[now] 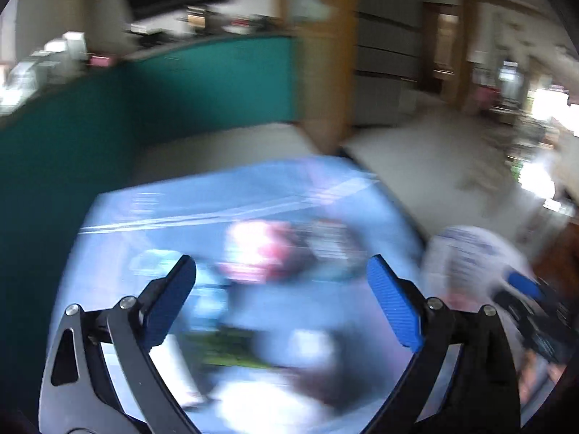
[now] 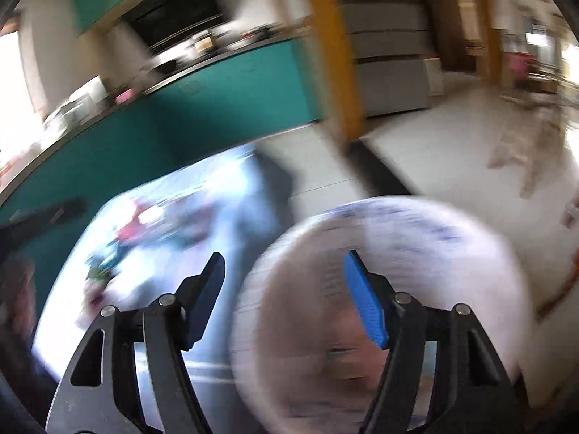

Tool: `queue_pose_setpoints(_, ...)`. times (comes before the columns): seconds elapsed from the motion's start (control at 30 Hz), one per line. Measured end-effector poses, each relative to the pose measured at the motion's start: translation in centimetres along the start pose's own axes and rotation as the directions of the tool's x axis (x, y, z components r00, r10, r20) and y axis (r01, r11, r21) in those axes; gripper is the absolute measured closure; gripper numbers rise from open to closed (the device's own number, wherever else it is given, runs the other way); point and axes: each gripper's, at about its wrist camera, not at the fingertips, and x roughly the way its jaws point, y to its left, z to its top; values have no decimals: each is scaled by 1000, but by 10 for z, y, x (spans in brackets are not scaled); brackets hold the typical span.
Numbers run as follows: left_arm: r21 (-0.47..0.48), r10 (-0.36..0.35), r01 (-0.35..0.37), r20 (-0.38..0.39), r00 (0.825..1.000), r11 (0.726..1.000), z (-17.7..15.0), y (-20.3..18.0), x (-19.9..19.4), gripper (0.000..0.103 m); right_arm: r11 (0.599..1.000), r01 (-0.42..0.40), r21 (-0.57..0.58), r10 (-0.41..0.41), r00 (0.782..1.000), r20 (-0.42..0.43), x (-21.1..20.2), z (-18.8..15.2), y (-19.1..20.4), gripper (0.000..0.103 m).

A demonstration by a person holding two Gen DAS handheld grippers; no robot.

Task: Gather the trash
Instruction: 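Swing both tools to the wastebasket and release the mask and pink bag, then grasp the white plastic bag with the right tool while the left tool grasps the medicine box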

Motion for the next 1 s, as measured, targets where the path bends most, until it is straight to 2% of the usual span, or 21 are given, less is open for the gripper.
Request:
queue_pose_setpoints(0.03, -9, 60, -60, -1, 998, 998, -1, 16, 2, 7, 997, -69, -41, 68, 997, -37, 11, -5, 22, 36)
queue_pose_setpoints(0.1, -29, 154, -155, -33, 987, 987, -3, 43, 8, 7, 983, -146, -110, 137, 987, -87, 24, -12, 58, 36)
queue_pose_setpoints(0.17, -79, 189, -197, -94, 977, 977, -8, 69, 15, 7, 959, -218, -183, 194, 971, -139, 37, -21, 96, 36)
queue_pose_setpoints(0.27, -179, 121, -154, -183, 976, 972, -19, 103, 25, 7, 915, -318, -247, 280, 943, -177, 45, -31, 141, 36)
queue_pose_setpoints(0.3, -210, 87, -131, -205, 975, 969, -21, 110, 29, 7, 894, -360, -268, 315, 928, -197, 48, -35, 158, 36)
queue_pose_setpoints(0.37, -249, 45, -105, -233, 972, 963, -30, 123, 30, 6, 872, -388, -298, 332, 917, -223, 55, -39, 179, 33)
queue_pose_setpoints(0.53, -303, -39, -66, -328, 944, 951, -53, 129, 46, 5, 872, -371, -319, 293, 918, -267, 78, -47, 205, 31)
queue_pose_setpoints(0.67, -322, -83, -46, -377, 922, 946, -61, 130, 54, 5, 870, -392, -298, 313, 907, -281, 88, -47, 209, 32)
queue_pose_setpoints(0.73, -321, -87, -47, -391, 917, 946, -63, 128, 58, 5, 864, -406, -298, 325, 901, -287, 88, -48, 210, 37)
queue_pose_setpoints(0.8, -318, -83, -53, -400, 913, 946, -66, 126, 63, 5, 856, -425, -294, 344, 893, -291, 87, -51, 211, 52)
queue_pose_setpoints(0.9, -318, -77, -61, -402, 912, 946, -68, 125, 71, 5, 844, -449, -293, 370, 883, -288, 81, -53, 210, 67)
queue_pose_setpoints(1.0, -315, -66, -69, -399, 915, 947, -68, 124, 72, 5, 848, -447, -285, 382, 888, -258, 73, -48, 204, 69)
